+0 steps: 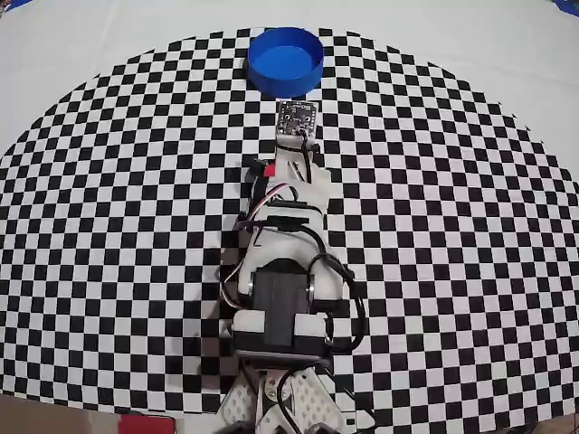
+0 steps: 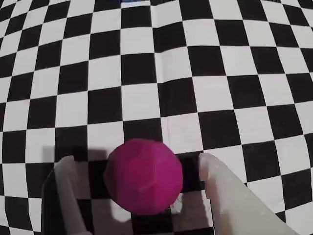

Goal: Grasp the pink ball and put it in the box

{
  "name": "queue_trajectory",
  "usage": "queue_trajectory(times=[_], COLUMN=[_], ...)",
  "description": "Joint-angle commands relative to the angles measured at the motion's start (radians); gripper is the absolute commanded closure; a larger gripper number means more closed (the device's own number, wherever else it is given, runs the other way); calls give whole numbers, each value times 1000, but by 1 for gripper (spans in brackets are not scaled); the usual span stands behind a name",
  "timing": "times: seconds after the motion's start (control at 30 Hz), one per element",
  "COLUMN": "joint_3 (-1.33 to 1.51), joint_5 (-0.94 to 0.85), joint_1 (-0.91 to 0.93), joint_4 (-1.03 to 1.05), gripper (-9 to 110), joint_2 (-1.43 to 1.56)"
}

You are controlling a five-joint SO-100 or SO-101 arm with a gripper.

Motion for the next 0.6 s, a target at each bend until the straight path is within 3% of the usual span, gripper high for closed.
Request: queue_trajectory(times=[0.0, 0.57], joint_3=[-40, -94], joint_5=[-8, -8], joint_1=[12, 17], joint_4=[-18, -18], gripper=[73, 73], joint_2=[-5, -74])
